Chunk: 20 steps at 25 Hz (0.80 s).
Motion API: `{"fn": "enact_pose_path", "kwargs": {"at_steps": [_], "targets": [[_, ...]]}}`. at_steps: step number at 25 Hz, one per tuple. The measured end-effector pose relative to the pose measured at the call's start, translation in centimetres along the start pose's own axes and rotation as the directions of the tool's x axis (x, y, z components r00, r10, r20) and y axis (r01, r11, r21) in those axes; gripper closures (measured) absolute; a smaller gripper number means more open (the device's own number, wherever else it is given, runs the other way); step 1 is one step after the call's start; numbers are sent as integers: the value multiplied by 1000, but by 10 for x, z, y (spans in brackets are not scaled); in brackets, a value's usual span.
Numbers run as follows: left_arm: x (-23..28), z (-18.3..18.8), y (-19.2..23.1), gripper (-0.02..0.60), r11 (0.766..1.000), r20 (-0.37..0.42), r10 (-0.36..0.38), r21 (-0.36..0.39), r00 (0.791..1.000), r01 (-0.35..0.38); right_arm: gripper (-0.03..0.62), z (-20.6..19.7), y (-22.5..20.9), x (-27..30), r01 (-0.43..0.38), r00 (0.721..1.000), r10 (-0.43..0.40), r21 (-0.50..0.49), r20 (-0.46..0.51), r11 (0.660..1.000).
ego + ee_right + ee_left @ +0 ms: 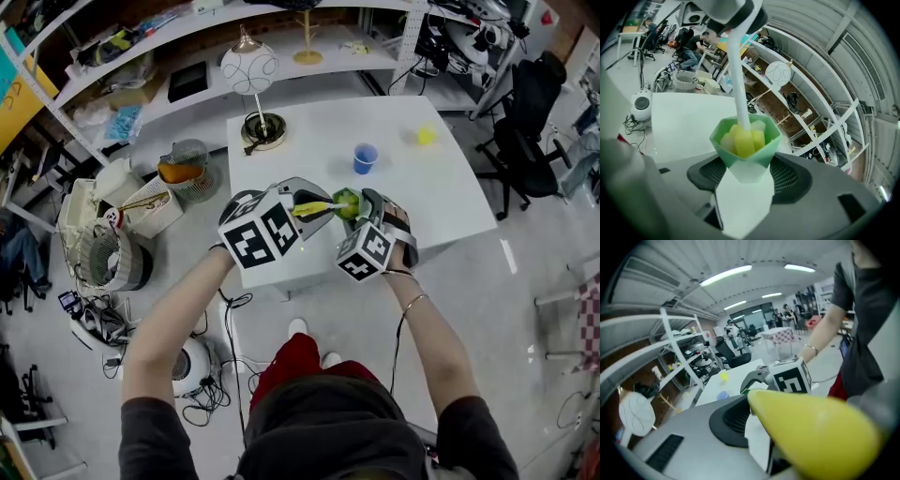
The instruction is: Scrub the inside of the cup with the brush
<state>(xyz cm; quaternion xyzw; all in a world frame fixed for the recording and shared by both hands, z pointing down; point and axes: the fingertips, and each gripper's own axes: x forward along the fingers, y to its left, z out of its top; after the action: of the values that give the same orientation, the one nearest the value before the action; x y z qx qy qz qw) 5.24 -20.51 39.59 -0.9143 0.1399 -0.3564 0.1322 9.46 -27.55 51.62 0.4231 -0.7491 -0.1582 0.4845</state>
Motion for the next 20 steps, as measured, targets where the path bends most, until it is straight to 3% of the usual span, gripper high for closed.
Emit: {"fn": "enact_pose_path", "kwargs": {"at_steps": [2,3,5,7,8,9,10,11,13,14,15,16,17,18,20], "targets": [[1,0,-9,535,982,-53,-17,188,998,26,292,2,6,1,-29,1000,29,-4,9,1000],[0,-1,-15,535,954,-81,-22,297,996,45,292,3,9,1,-42,999,42,-12,14,999],[0,-3,-25,535,860,-139,-23,502,990,90,291,6,15,2,-64,998,65,-32,26,997],[-1,-6,-34,535,758,-178,-16,639,984,128,292,8,19,2,-74,997,75,-44,35,996],[0,-6,-36,534,728,-188,-11,671,982,136,291,9,20,2,-72,997,74,-46,37,996],[1,-6,-36,534,726,-189,-6,674,982,134,292,8,19,3,-67,997,68,-44,35,997],[2,-5,-34,534,756,-182,-2,644,983,120,291,8,19,4,-59,998,60,-38,32,998],[3,-3,-30,535,811,-167,2,577,986,96,291,7,17,5,-51,998,52,-29,27,998],[5,0,-18,535,930,-125,10,367,992,37,292,4,15,6,-37,999,37,-10,19,999],[6,0,-12,535,970,-103,14,243,995,12,292,3,14,6,-28,999,28,-6,15,1000],[6,-1,-6,535,993,-80,17,115,997,-8,292,2,13,7,-18,1000,18,-4,10,1000],[6,-3,1,535,1000,-57,21,-15,998,-22,292,1,12,7,-9,1000,9,-1,5,1000],[6,-5,7,535,989,-35,24,-144,999,-29,292,-1,11,7,1,1000,-1,4,-2,1000],[6,-7,12,535,964,-13,25,-263,1000,-27,291,-2,10,7,11,1000,-11,10,-10,1000],[5,-12,20,534,888,31,19,-460,999,-3,292,-5,7,7,35,999,-34,21,-26,999]]}}
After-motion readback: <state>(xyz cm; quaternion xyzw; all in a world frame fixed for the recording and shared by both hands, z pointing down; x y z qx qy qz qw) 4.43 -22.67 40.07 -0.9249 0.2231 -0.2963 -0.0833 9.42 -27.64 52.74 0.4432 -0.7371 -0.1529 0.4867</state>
